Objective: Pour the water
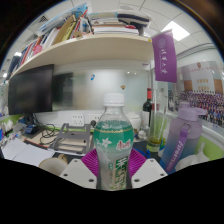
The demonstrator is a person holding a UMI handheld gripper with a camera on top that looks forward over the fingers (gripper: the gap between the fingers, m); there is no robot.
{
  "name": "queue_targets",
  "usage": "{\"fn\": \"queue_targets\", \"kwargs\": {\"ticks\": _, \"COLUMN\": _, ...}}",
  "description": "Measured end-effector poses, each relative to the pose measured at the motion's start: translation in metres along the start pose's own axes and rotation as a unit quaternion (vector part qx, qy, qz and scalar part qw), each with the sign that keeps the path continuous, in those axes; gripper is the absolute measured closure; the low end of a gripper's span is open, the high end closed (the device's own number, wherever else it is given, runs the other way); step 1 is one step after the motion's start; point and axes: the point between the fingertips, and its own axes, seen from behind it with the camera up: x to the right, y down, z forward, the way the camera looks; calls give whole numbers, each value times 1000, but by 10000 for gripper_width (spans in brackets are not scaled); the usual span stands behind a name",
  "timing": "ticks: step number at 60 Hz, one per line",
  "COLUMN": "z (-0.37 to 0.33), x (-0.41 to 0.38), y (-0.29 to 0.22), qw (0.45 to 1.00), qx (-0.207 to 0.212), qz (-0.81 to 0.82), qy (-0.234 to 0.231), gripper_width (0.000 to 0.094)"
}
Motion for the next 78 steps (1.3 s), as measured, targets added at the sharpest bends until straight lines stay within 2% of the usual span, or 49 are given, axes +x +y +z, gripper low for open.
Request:
{"fn": "queue_targets", "kwargs": {"ticks": 6, "z": 9, "x": 3, "y": 21, "qw": 1000, "qx": -7, "qz": 4, "qy": -1, "gripper_width": 576}}
{"fn": "queue_targets", "kwargs": {"ticks": 7, "z": 9, "x": 3, "y": 15, "qw": 1000, "qx": 9, "qz": 3, "qy": -4, "gripper_width": 586}}
{"fn": "queue_targets", "kwargs": {"ticks": 11, "z": 10, "x": 5, "y": 15, "qw": 1000, "qx": 14, "qz": 0, "qy": 0, "gripper_width": 578}}
{"fn": "queue_targets", "kwargs": {"ticks": 24, "z": 5, "x": 2, "y": 15, "qw": 999, "qx": 25, "qz": -20, "qy": 2, "gripper_width": 409}}
{"fn": "queue_targets", "kwargs": {"ticks": 28, "z": 2, "x": 5, "y": 28, "qw": 1000, "qx": -3, "qz": -25, "qy": 6, "gripper_width": 240}}
{"fn": "queue_targets", "kwargs": {"ticks": 31, "z": -4, "x": 5, "y": 30, "qw": 1000, "qx": -7, "qz": -23, "qy": 6, "gripper_width": 97}}
{"fn": "queue_targets", "kwargs": {"ticks": 33, "z": -11, "x": 6, "y": 31, "qw": 1000, "qx": -8, "qz": -25, "qy": 7, "gripper_width": 64}}
{"fn": "queue_targets", "kwargs": {"ticks": 44, "z": -89, "x": 15, "y": 43, "qw": 995, "qx": -49, "qz": -64, "qy": 54, "gripper_width": 77}}
{"fn": "queue_targets", "kwargs": {"ticks": 53, "z": -159, "x": -27, "y": 11, "qw": 993, "qx": -73, "qz": -41, "qy": 80, "gripper_width": 79}}
{"fn": "queue_targets", "kwargs": {"ticks": 62, "z": -201, "x": -101, "y": -38, "qw": 992, "qx": -75, "qz": -3, "qy": 104, "gripper_width": 76}}
{"fn": "queue_targets", "kwargs": {"ticks": 78, "z": -234, "x": -199, "y": -120, "qw": 994, "qx": -35, "qz": 13, "qy": 100, "gripper_width": 79}}
